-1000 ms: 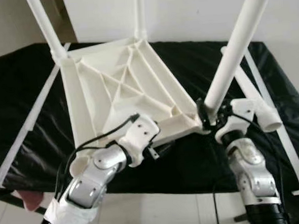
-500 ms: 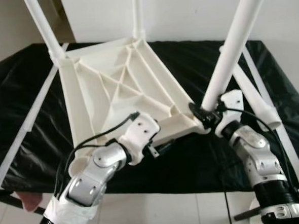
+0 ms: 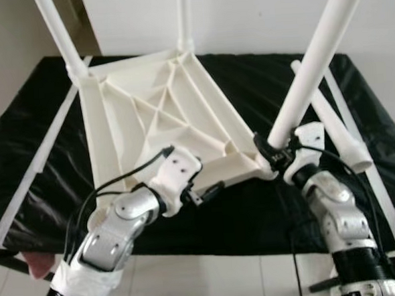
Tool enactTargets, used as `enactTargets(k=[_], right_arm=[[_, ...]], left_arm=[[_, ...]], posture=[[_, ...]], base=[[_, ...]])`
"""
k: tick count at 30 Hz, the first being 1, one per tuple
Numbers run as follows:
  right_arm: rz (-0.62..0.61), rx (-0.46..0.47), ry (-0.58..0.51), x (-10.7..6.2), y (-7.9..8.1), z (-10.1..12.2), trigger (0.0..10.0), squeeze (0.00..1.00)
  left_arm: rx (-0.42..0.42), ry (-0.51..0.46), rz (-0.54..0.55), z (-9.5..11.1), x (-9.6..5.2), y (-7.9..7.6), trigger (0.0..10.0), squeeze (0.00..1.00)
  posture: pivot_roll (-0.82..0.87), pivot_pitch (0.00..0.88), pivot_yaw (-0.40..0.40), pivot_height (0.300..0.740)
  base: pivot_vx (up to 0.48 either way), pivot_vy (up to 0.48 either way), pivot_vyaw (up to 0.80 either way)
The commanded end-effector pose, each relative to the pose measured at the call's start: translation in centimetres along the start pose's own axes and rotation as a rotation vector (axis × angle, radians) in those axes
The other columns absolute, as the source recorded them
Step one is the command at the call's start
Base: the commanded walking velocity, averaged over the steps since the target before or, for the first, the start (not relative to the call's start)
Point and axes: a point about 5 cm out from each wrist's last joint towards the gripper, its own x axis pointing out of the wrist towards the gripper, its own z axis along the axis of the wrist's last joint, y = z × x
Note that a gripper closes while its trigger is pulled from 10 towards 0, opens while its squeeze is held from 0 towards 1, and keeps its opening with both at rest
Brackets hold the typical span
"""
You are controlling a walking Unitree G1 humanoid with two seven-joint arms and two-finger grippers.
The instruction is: Building children table
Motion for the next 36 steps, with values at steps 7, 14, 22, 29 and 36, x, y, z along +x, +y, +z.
enactTargets(k=[7, 14, 22, 29, 36], right_arm=[[-0.398, 0.063, 0.1, -0.9, -0.8, -1.9, 10.0, 0.0], [-0.665, 0.127, 0.096, -1.4, 0.4, -2.0, 10.0, 0.0], [-0.573, 0.155, 0.036, -1.0, 1.8, -1.3, 10.0, 1.0], [-0.555, 0.167, -0.021, -1.3, 1.8, -0.4, 10.0, 1.0], [-0.476, 0.124, -0.046, -3.1, 1.8, 0.0, 10.0, 0.0]], left_arm=[[-0.018, -0.002, -0.015, -0.2, 0.0, 0.1, 10.0, 0.0], [-0.036, -0.051, -0.029, 0.6, 0.0, -0.4, 10.0, 0.0], [-0.033, -0.088, -0.048, 1.4, 0.7, -0.7, 10.0, 0.0], [-0.057, -0.117, -0.041, 2.1, 0.9, -0.4, 10.0, 0.0], [-0.111, -0.187, -0.063, 3.3, 0.3, -0.1, 10.0, 0.0]], posture=[[-0.19, 0.247, 0.026, 0.74], [-0.17, 0.235, 0.02, 0.74], [-0.15, 0.213, 0.039, 0.74], [-0.14, 0.22, 0.039, 0.74], [-0.14, 0.23, 0.05, 0.74]], base=[[0.0, 0.0, 0.0], [0.0, 0.0, 0.0], [0.0, 0.0, 0.0], [0.0, 0.0, 0.0], [0.0, 0.0, 0.0]])
